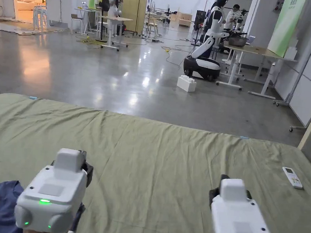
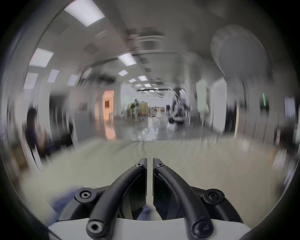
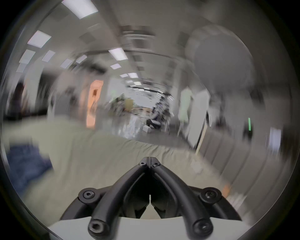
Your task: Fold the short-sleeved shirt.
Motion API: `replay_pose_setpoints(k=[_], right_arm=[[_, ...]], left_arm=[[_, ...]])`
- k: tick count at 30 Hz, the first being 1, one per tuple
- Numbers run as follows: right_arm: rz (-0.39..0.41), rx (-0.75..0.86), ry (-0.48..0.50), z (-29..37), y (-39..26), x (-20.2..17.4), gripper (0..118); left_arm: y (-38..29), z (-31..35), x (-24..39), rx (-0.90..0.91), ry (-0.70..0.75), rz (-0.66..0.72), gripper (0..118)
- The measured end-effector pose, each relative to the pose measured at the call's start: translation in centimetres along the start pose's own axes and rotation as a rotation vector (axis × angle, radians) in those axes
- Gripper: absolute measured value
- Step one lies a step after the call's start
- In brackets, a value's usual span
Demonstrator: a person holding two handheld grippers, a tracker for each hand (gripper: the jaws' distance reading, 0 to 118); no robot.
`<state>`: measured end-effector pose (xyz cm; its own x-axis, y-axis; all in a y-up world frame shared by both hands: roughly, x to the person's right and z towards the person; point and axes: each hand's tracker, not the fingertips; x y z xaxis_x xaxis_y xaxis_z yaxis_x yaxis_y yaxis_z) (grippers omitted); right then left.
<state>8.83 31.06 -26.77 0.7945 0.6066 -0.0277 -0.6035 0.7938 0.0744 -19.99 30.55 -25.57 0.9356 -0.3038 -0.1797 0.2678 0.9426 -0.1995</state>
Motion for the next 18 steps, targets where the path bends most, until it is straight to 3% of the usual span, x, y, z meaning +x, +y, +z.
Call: replay_pose_setpoints(k=[3,5,7,10,11,13,18], right_arm=[[0.295,-0.046,0.072,-0.1,-0.8,-1.6,0],[0.457,-0.024,0.092,-0.2,-1.3,-2.1,0],[0.579,-0.032,0.106,-0.3,-2.0,-2.6,0],[0.644,-0.020,0.115,0.8,-1.8,-2.2,0],[0.619,-0.022,0.115,1.0,-1.7,-2.1,0],[0.451,-0.060,0.129,-0.6,-2.6,-1.9,0],[-0.130,-0.139,0.062,-0.4,-1.3,0.4,0]], left_arm=[[-1.6,0.0,2.9,0.018,0.014,-0.473,7],[-2.8,0.4,3.6,0.035,0.030,-0.698,7],[-3.8,0.7,3.9,0.031,0.002,-0.805,7],[-2.5,2.6,3.9,0.052,0.004,-0.807,7],[-2.0,3.0,3.9,0.048,-0.007,-0.757,7],[-1.4,1.7,2.8,0.020,-0.013,-0.534,7],[0.8,1.3,-0.4,0.004,-0.065,0.168,7]])
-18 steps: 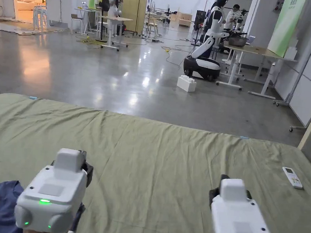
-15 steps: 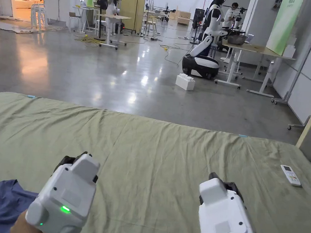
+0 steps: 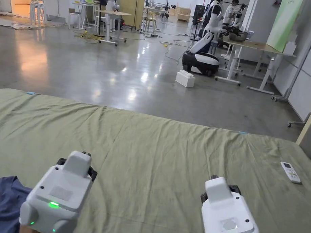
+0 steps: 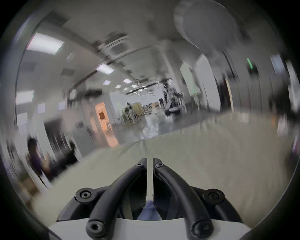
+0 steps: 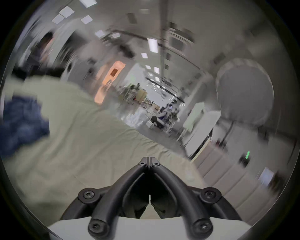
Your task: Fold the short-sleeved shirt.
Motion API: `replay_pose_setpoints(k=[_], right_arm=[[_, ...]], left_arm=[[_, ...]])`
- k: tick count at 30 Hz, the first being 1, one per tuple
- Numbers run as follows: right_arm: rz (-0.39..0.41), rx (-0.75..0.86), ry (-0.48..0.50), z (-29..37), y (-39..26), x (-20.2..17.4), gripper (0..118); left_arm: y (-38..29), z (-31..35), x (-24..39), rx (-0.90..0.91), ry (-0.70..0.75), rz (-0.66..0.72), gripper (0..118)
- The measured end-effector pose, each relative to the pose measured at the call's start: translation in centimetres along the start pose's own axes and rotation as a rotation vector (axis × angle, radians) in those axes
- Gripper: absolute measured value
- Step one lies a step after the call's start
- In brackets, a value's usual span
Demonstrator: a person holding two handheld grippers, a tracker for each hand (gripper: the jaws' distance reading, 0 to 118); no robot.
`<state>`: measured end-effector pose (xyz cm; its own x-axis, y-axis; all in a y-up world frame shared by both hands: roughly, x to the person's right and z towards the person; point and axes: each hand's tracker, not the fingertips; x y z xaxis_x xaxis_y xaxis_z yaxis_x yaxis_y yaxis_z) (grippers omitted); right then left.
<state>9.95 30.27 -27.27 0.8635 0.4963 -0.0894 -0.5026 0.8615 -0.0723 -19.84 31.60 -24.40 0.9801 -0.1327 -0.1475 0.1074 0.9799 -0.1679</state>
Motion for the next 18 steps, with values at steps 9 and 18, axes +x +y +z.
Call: replay_pose_setpoints(k=[9,18], right_arm=[[-0.571,-0.090,-0.099,0.0,-2.3,2.3,0],[-0.501,-0.104,-0.070,0.7,-1.9,1.4,0]], left_arm=[[-1.4,-1.5,-2.4,0.073,0.032,0.349,7],[-0.8,-0.4,-2.4,-0.053,-0.025,0.200,7]])
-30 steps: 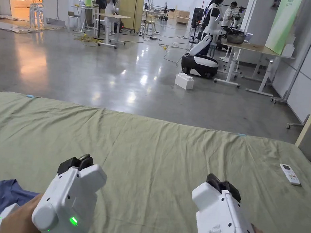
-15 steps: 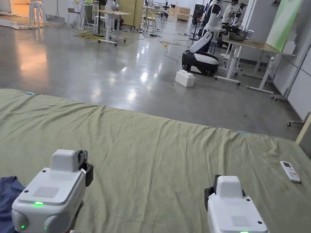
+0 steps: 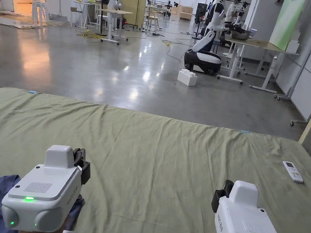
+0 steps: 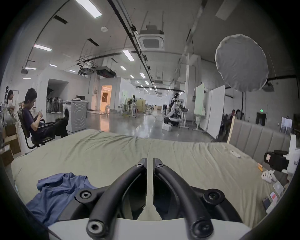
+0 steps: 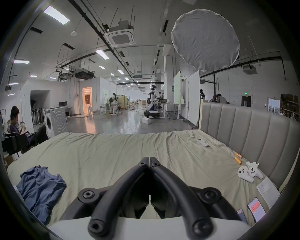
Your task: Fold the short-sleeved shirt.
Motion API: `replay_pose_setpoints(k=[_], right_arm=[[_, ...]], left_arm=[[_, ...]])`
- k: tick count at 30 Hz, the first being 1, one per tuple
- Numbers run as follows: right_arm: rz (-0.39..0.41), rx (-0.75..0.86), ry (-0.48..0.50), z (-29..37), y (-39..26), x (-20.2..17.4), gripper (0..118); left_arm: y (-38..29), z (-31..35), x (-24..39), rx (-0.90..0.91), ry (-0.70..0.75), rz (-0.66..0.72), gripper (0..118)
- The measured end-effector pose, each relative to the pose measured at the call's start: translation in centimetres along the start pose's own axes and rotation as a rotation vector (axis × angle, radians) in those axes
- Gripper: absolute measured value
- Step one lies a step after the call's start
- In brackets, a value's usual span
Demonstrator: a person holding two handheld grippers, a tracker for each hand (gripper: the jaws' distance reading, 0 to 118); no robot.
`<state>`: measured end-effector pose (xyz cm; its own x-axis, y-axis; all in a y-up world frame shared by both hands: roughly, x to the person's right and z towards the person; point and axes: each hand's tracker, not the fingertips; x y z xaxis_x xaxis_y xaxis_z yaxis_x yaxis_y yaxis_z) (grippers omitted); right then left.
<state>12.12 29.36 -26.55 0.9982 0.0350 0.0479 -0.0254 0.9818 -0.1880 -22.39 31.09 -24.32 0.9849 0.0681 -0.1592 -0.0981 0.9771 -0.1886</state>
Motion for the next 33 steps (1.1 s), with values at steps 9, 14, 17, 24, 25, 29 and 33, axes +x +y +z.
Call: replay_pose_setpoints(k=[9,14,17,24,25,29,33], right_arm=[[0.083,0.000,0.052,-0.5,-1.0,-2.1,0],[0.098,-0.016,0.081,-0.9,-1.7,-3.2,0],[0.105,-0.032,0.093,-1.4,-2.3,-3.7,0],[0.133,-0.099,0.126,-2.0,-3.5,-5.1,0],[0.135,-0.102,0.130,-2.1,-3.6,-5.2,0],[0.140,-0.128,0.136,-3.2,-4.5,-5.1,0],[0.156,-0.137,0.137,-3.0,-4.7,-5.4,0]], left_arm=[[-1.1,2.7,-7.6,-0.217,0.017,0.035,7],[-3.6,3.1,-14.4,-0.437,0.094,0.059,12],[-5.4,2.6,-17.1,-0.551,0.144,-0.011,68],[-10.6,0.4,-21.9,-0.716,0.186,-0.034,112],[-11.2,-0.3,-22.2,-0.729,0.197,-0.028,112],[-13.7,-2.2,-23.3,-0.776,0.214,-0.020,108],[-15.8,-3.2,-23.1,-0.818,0.220,-0.064,75]])
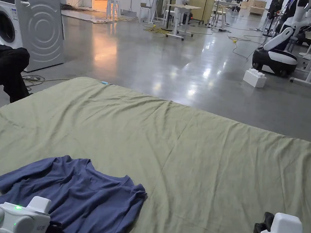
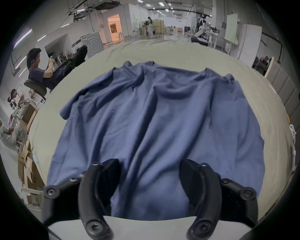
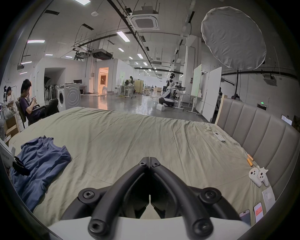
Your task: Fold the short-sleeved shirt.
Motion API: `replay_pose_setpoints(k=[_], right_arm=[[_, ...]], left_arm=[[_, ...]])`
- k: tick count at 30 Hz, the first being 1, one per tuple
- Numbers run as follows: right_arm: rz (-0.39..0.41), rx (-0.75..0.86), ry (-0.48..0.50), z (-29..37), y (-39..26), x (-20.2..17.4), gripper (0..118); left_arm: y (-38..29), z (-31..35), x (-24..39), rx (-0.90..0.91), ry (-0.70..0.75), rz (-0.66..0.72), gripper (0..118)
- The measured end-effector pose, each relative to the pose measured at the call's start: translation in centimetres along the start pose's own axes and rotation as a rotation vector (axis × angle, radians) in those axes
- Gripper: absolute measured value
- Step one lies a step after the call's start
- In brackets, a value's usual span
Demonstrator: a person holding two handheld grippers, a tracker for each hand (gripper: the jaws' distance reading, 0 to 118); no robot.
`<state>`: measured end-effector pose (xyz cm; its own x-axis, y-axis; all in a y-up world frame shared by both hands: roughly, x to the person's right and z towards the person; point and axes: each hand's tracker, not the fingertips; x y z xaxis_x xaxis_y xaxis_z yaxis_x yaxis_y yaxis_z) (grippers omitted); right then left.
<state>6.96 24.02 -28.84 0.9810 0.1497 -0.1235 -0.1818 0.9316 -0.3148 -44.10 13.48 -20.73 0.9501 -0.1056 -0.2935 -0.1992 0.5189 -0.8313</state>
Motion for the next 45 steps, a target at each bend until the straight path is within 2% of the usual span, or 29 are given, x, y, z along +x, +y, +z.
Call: replay_pose_setpoints(k=[2,3,4,5,7,12,16,21,29,35,40,45], right_arm=[[0.006,-0.003,-0.003,0.1,-0.1,0.0,0],[0.008,-0.003,-0.005,0.3,-0.1,-0.1,0],[0.010,-0.004,-0.006,0.3,-0.2,-0.1,0],[0.011,-0.006,-0.007,0.3,-0.2,-0.1,0],[0.011,-0.012,-0.008,0.4,-0.3,-0.1,0],[0.010,-0.020,-0.012,0.8,-0.6,0.0,0],[0.006,-0.015,-0.015,1.1,-0.6,0.2,0],[0.004,-0.001,-0.016,1.6,-0.2,0.5,0],[-0.015,0.049,-0.034,2.7,1.0,2.1,0],[-0.033,0.090,-0.068,4.0,2.1,4.4,0],[-0.051,0.115,-0.108,5.3,2.5,6.8,0],[-0.061,0.137,-0.157,6.7,2.7,9.5,0]], left_arm=[[-0.2,0.6,0.4,0.034,-0.017,0.028,63],[-0.2,0.9,0.6,0.042,-0.029,0.028,48],[-0.4,1.2,0.6,0.070,-0.045,0.024,20],[-0.7,1.2,1.0,0.090,-0.032,0.008,10],[-1.0,0.8,1.5,0.082,0.002,-0.041,9],[-0.6,1.1,-0.2,0.105,-0.045,0.032,6],[0.2,4.3,0.0,0.259,-0.071,0.021,5],[2.6,8.4,-0.2,0.391,-0.128,0.113,5],[7.7,17.0,3.1,0.657,-0.221,0.048,5],[11.6,24.5,9.2,0.785,-0.315,-0.018,5],[14.5,27.3,14.1,0.848,-0.409,-0.084,5],[16.0,28.1,21.3,0.834,-0.533,-0.156,5]])
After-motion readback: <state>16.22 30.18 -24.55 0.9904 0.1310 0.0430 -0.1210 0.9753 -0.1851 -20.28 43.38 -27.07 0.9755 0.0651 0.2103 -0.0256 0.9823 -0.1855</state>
